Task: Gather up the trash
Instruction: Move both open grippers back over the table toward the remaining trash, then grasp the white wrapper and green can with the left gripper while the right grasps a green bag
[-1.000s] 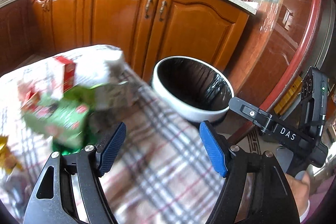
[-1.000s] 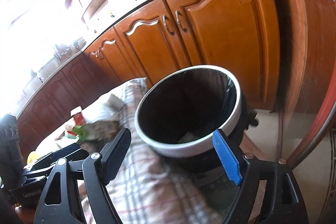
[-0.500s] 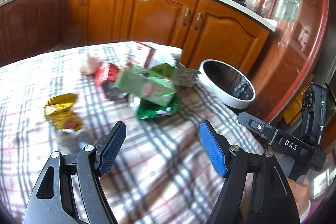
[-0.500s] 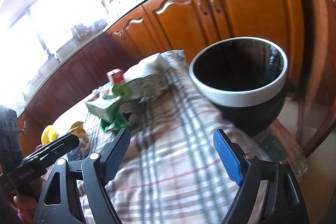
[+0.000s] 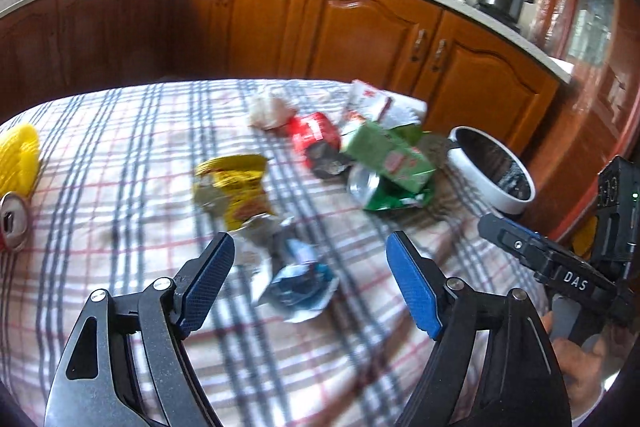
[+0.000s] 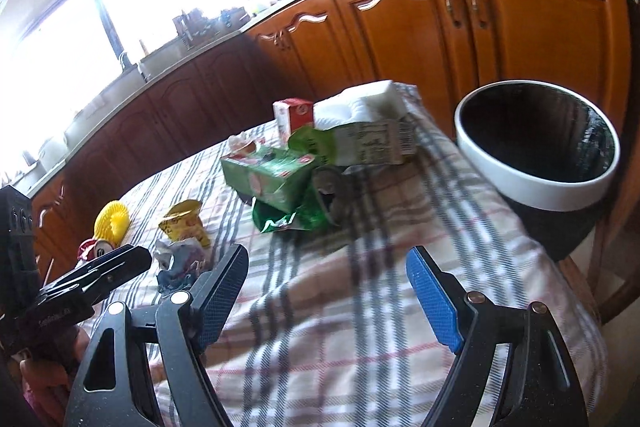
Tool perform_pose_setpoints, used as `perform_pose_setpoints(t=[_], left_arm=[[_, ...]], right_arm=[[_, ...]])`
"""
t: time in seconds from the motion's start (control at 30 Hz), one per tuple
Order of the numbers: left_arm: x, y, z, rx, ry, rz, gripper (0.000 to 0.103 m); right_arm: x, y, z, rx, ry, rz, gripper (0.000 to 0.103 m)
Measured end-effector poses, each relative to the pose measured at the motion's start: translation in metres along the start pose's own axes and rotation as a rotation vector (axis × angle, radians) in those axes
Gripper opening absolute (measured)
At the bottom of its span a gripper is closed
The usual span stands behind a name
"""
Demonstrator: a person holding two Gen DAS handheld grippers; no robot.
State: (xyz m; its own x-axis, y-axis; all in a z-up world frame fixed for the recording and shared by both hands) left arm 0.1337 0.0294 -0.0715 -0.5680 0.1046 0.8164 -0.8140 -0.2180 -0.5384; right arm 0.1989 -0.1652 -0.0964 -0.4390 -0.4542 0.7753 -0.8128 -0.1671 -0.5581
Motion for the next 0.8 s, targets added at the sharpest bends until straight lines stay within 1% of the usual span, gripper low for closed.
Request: perform_pose_setpoints(t=[0.2, 0.27, 0.33, 0.4, 0.43, 0.47, 0.5, 0.53, 0.57, 0.6, 0.63, 0.67, 0.7, 0.73, 0.8], left_arm=[[-0.015, 0.007, -0.011, 0.012, -0.023, -0.046, 0.08], [-0.022, 0.009, -0.011, 0.002, -0.037, -0.061, 0.08], [-0.028, 0.01, -0.01, -0.003, -0.044, -0.074, 0.08], [-0.035, 0.01, -0.009, -0.009, -0.053, -0.087, 0.08], [-0.038, 0.01, -0.01, -0.012, -0.057, -0.094, 0.079], [-0.042, 0.011, -0.01, -0.015, -0.061, -0.102, 0.076], [-0.046, 0.011, -0.009, -0.018, -0.057, -0.112, 0.068], [-0.05, 0.011, -0.008, -0.02, -0.042, -0.126, 0.059], [-0.053, 0.012, -0.007, -0.02, -0.031, -0.138, 0.053], [-0.057, 0.013, -0.007, -0.02, -0.021, -0.155, 0.041], [-0.06, 0.013, -0.006, -0.021, -0.011, -0.163, 0.032], [-0.061, 0.013, -0.005, -0.022, 0.004, -0.168, 0.031], [-0.06, 0.013, -0.004, -0.023, 0.009, -0.165, 0.029], [-0.06, 0.012, -0.002, -0.028, 0.013, -0.159, 0.026], [-0.056, 0.012, 0.001, -0.036, 0.03, -0.152, 0.024]], right_arm=[[-0.013, -0.009, -0.009, 0.029, 0.032, 0.005, 0.081], [-0.018, -0.016, -0.01, 0.046, 0.053, 0.008, 0.074], [-0.026, -0.021, -0.009, 0.054, 0.072, -0.003, 0.057], [-0.035, -0.029, -0.006, 0.053, 0.086, -0.013, 0.05], [-0.038, -0.032, -0.005, 0.054, 0.092, -0.014, 0.05], [-0.041, -0.037, -0.004, 0.056, 0.1, -0.015, 0.05], [-0.046, -0.041, -0.003, 0.06, 0.109, -0.021, 0.049], [-0.049, -0.044, -0.002, 0.062, 0.112, -0.028, 0.046], [-0.054, -0.047, -0.001, 0.064, 0.11, -0.037, 0.044], [-0.058, -0.049, -0.002, 0.069, 0.11, -0.044, 0.04], [-0.063, -0.052, -0.003, 0.079, 0.115, -0.052, 0.034], [-0.067, -0.052, -0.004, 0.087, 0.114, -0.059, 0.03], [-0.069, -0.052, -0.006, 0.094, 0.105, -0.066, 0.018], [-0.071, -0.052, -0.009, 0.104, 0.104, -0.071, 0.015], [-0.068, -0.05, -0.012, 0.12, 0.108, -0.056, 0.015]])
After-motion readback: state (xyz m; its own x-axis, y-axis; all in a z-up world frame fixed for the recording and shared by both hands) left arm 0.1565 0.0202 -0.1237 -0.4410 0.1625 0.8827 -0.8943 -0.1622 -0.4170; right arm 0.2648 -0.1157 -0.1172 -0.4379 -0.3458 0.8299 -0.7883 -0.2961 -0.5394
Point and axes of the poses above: each gripper's, at about its wrist camera, not at the fingertips, and x roughly against the way its jaws point, z to its right, y to its underside, the point moved 9 cm from there along -x, roughly the way its jaws point, and after that the axes turned 15 degrees about -z, right-handed, at the moved point
